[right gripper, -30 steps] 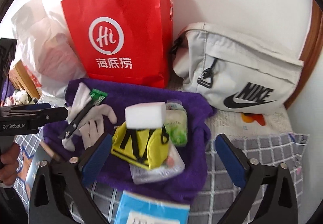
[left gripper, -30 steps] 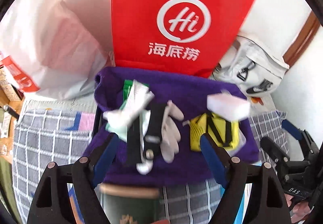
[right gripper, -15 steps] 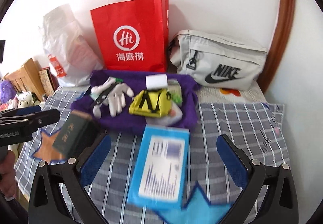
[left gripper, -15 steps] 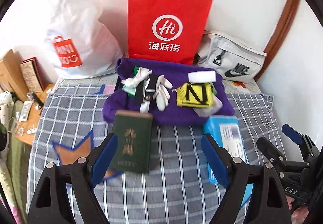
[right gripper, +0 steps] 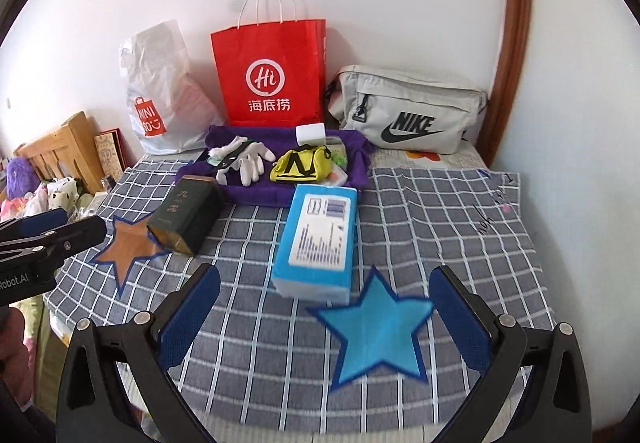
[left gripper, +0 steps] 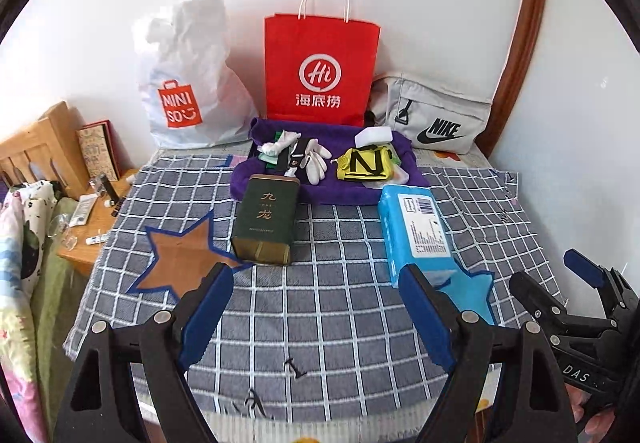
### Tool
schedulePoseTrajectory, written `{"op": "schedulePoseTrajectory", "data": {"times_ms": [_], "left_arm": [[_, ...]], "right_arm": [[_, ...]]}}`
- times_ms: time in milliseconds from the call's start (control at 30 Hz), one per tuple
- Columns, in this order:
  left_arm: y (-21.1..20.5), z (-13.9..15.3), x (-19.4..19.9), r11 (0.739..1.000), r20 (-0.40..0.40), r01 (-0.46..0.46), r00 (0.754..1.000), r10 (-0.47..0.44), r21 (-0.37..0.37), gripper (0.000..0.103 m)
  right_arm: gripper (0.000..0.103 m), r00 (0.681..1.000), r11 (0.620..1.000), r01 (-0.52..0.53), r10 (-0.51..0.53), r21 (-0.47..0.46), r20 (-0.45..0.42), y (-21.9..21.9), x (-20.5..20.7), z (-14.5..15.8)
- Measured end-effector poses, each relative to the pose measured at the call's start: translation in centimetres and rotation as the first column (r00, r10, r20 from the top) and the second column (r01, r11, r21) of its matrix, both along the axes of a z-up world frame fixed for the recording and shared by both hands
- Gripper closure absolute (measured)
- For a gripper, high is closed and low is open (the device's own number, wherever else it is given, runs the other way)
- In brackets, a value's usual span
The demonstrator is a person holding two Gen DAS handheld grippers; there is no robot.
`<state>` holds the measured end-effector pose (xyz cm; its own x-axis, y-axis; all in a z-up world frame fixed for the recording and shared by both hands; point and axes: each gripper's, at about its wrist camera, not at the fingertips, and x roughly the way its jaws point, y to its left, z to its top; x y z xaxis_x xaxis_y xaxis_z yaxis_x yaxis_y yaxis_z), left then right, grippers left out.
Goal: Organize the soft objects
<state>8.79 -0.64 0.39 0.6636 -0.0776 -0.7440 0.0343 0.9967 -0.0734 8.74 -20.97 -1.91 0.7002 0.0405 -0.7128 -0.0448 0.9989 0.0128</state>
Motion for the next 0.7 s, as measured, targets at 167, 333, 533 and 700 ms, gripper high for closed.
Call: {"op": "schedulePoseTrajectory", "data": {"times_ms": [167, 333, 533, 700], "left_arm": [[-0.4, 0.9, -3.1, 0.999, 0.043, -0.017, 0.999, 0.015, 0.034, 0.019], [-0.6, 1.7, -5.1, 1.0, 0.069, -0.007, 0.998, 0.005, 0.027, 0.019], [-0.7, 2.3, -6.3, 1.0, 0.089, -0.002, 0.996, 0.0, 0.029, 0.019], [-0.5, 2.4, -7.0, 1.0, 0.097, -0.01, 0.995, 0.008, 0.024, 0.019]], "right_arm": [[0.0, 0.999, 1.0, 0.011, -0.012, 0.026, 0.041, -0.5, -3.4, 1.4], [0.0, 0.998, 1.0, 0.016, -0.017, 0.023, 0.06, -0.9, -5.3, 2.3], [0.0, 0.998, 0.999, 0.024, -0.026, 0.039, 0.064, -1.1, -6.5, 2.4], [0.0, 0.997, 0.999, 0.026, -0.029, 0.046, 0.065, -1.2, -7.1, 2.3]]}}
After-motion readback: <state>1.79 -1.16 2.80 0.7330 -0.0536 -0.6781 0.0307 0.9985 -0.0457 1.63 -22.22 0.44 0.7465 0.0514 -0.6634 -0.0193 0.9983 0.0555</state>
